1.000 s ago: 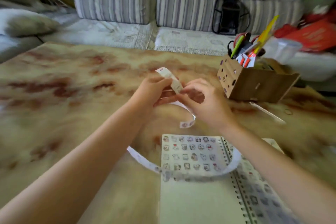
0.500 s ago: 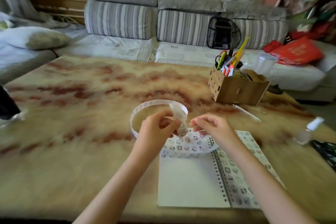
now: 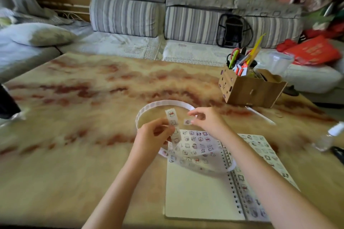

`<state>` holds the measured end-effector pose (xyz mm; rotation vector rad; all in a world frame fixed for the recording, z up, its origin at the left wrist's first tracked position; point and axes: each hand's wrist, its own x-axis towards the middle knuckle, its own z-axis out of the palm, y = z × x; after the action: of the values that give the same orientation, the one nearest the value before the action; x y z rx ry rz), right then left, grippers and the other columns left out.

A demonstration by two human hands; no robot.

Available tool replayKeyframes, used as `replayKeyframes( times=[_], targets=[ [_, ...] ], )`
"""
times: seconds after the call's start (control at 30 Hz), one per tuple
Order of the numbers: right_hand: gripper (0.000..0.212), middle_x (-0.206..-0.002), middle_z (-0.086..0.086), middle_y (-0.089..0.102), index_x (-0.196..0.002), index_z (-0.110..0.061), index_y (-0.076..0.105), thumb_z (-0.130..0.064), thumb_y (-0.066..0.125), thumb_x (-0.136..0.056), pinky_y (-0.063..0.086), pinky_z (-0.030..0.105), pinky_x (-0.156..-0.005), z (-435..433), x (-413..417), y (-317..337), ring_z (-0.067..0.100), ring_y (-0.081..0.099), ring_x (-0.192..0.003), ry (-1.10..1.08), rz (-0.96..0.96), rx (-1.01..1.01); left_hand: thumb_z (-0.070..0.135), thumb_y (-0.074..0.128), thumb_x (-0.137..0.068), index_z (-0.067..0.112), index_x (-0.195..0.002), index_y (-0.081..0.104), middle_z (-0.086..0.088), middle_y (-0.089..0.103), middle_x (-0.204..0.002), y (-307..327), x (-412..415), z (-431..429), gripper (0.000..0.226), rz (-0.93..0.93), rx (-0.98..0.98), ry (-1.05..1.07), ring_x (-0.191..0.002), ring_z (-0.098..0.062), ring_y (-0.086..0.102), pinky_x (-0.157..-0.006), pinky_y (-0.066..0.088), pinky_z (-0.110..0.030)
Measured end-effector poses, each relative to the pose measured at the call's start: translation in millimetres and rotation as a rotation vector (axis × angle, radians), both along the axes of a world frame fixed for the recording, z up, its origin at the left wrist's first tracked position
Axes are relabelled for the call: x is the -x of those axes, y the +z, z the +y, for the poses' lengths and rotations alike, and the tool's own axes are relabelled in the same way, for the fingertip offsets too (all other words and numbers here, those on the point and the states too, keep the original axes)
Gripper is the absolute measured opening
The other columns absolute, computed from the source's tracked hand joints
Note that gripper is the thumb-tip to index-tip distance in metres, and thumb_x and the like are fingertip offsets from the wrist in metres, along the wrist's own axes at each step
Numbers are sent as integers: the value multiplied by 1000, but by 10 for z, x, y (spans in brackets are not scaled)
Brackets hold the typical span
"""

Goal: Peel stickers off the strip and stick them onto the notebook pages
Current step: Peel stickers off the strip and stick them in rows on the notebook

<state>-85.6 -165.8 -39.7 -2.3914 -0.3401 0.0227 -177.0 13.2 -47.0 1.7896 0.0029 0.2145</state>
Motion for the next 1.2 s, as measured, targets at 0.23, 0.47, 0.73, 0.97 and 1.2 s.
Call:
replayKeyframes(
  times=[0.23,0.47,0.73,0.97,1.2],
  targets=[
    [20,-85,-2,73,-99,-13,73,-27,63,-90,54,23,-69,166,455,209,7,63,-73,55,76,-594,18,61,-89,16,-84,69,-9,70,-76,-18,-81,74,10,47,-89,-111,-65,-13,63,-70,51,-26],
    [18,-82,5,73,-93,-17,67,-8,75,-79,54,22,-69,237,598,110,12,69,-76,-80,59,-690,24,62,-89,19,-84,70,0,71,-80,29,-52,61,11,27,-109,-171,-78,-11,67,-77,51,-27],
    [11,-73,-4,72,-79,-20,71,-10,76,-79,53,21,-66,197,801,115,7,65,-67,-80,-37,-687,8,70,-82,12,-89,71,1,75,-85,61,43,-78,8,-1,147,-154,-81,-10,71,-72,52,-15],
    [7,-77,-11,73,-85,-18,76,-13,74,-81,50,14,-70,153,876,123,3,67,-72,2,-138,-578,6,70,-82,8,-82,70,-4,73,-78,53,78,-101,2,-20,187,-132,-72,-8,68,-68,51,-14],
    [5,-78,-10,73,-84,-16,77,-13,75,-80,49,13,-70,66,829,139,6,66,-72,68,-190,-485,8,71,-80,11,-83,70,-6,73,-81,24,73,-109,4,-41,138,-138,-75,-15,70,-72,54,-20]
  ],
)
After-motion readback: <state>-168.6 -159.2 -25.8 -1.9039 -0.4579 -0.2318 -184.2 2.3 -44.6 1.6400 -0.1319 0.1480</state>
